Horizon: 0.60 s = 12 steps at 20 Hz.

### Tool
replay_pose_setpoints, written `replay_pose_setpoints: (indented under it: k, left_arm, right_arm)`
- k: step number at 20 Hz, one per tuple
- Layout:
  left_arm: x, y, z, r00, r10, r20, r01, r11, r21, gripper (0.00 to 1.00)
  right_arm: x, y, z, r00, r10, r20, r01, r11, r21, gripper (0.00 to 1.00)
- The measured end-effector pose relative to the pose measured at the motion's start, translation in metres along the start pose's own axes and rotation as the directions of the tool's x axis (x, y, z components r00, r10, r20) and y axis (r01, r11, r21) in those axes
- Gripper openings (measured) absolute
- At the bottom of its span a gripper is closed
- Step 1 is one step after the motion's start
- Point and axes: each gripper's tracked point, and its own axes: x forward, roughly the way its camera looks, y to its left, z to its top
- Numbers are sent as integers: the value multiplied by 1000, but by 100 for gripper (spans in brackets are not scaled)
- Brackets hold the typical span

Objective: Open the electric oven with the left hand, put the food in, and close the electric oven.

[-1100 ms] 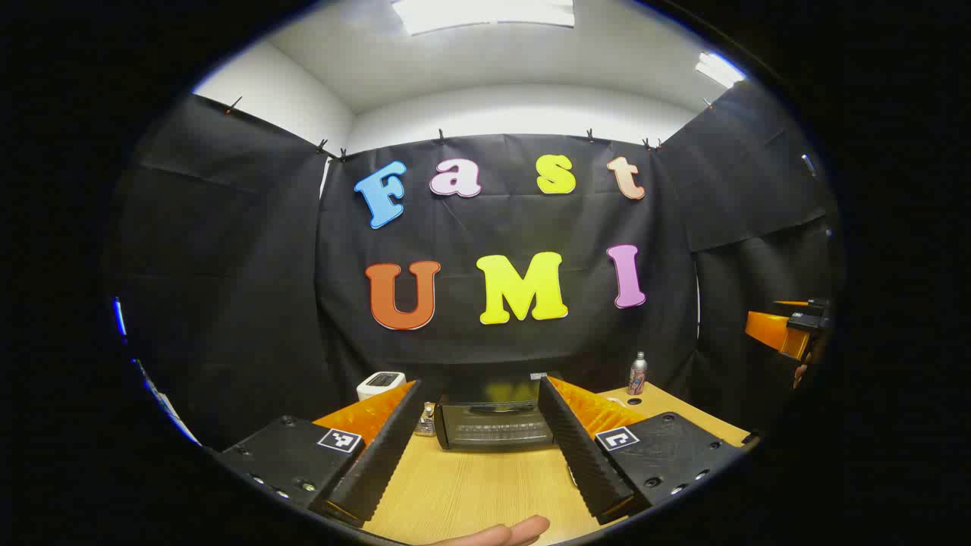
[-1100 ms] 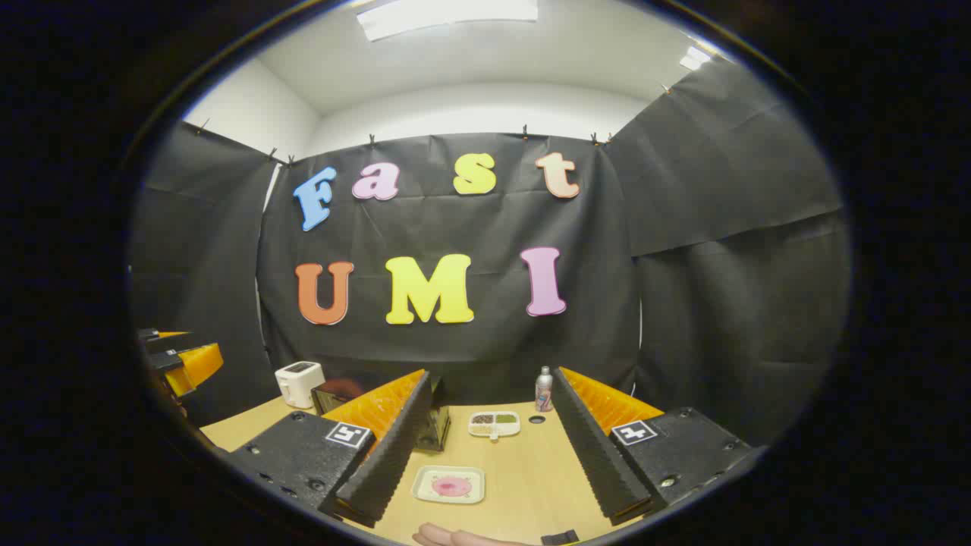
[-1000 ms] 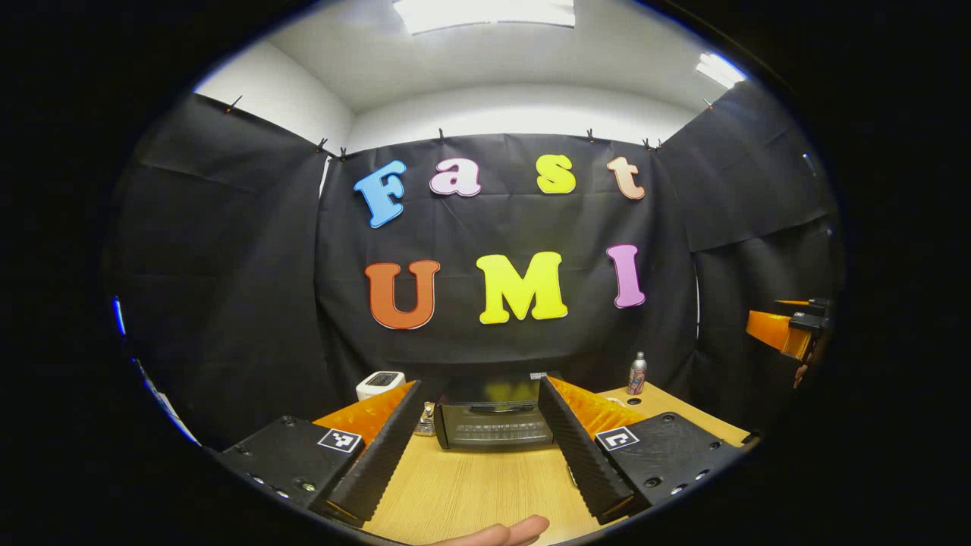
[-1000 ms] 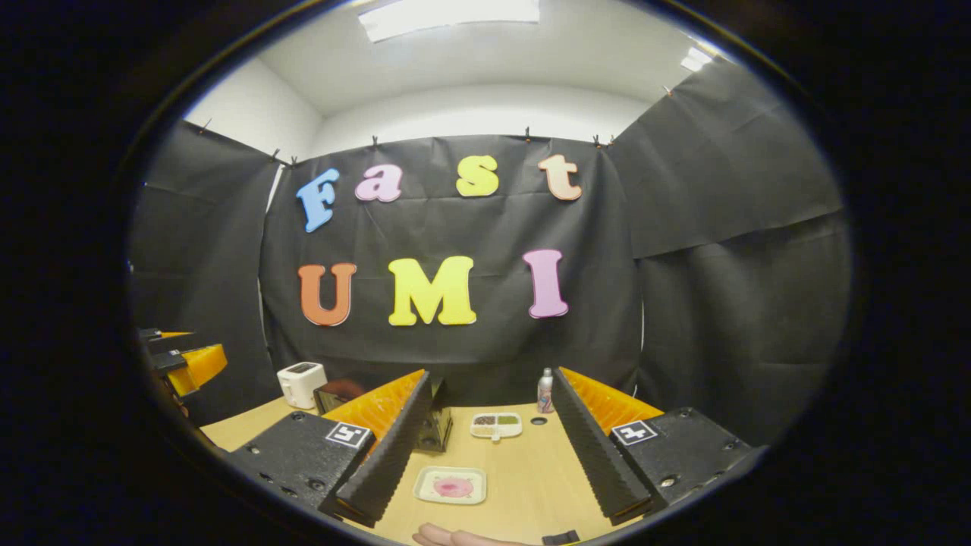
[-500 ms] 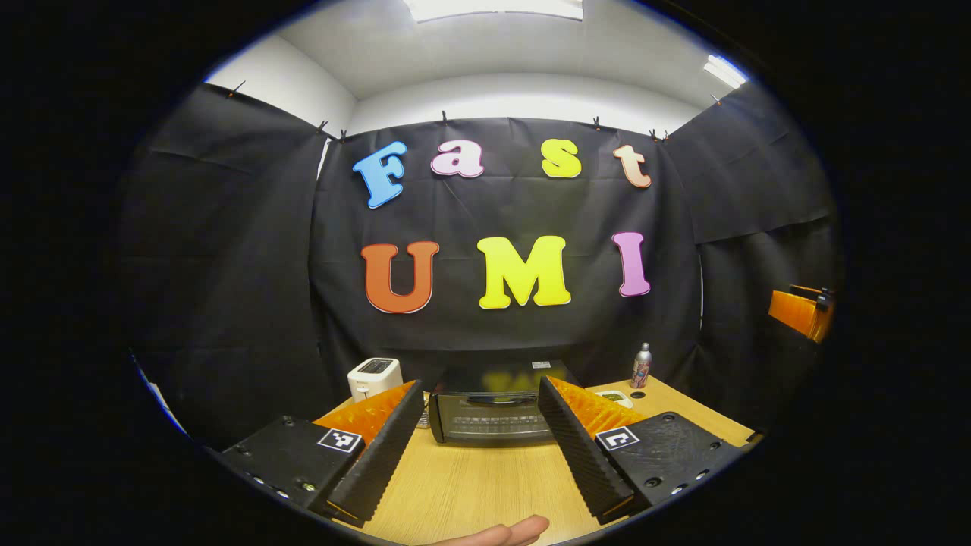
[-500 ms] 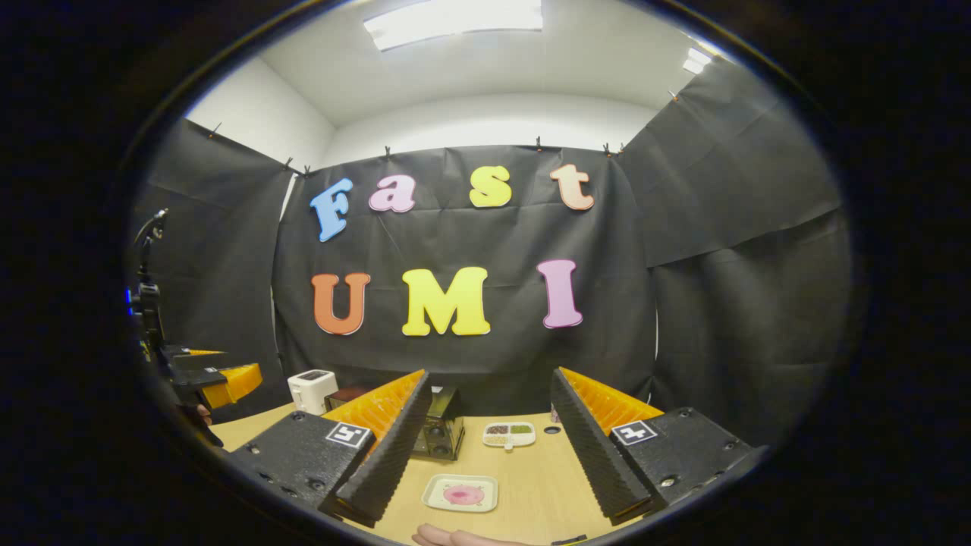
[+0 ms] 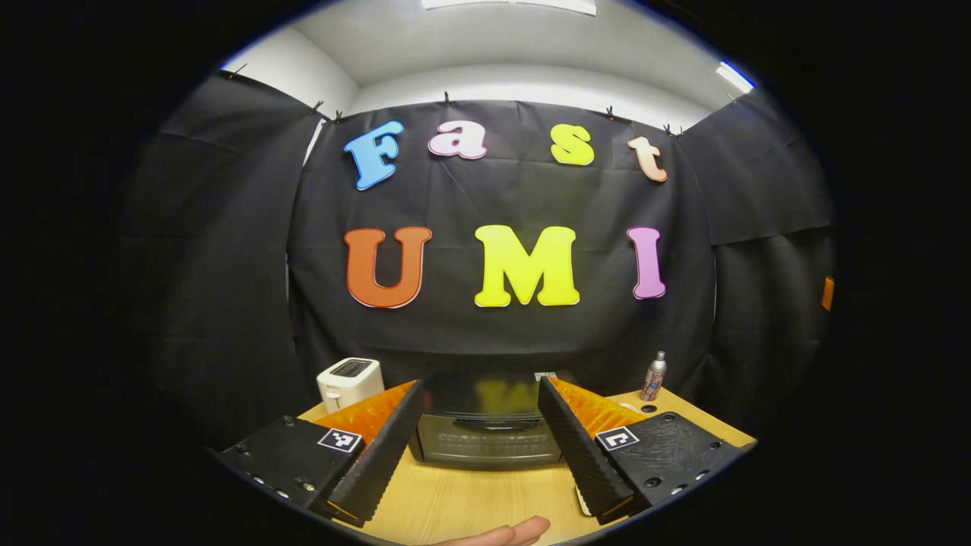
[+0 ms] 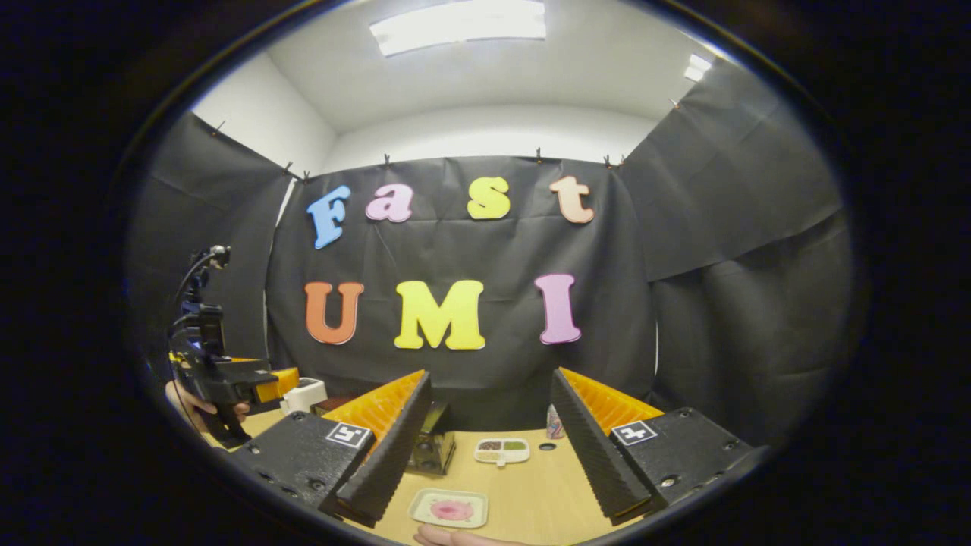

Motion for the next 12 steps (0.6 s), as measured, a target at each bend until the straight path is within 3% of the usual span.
replay_pose_setpoints:
  k: [7, 12]
  left_arm:
    - [105, -22, -56, 987, -51, -153, 54, 998, 17, 96]
    - [139, -22, -128, 925, -35, -379, 45, 999, 18, 97]
  right_arm:
    - [18, -36, -3, 998, -59, -6, 59, 997, -43, 96]
    - [20, -58, -8, 996, -94, -12, 93, 994, -61, 96]
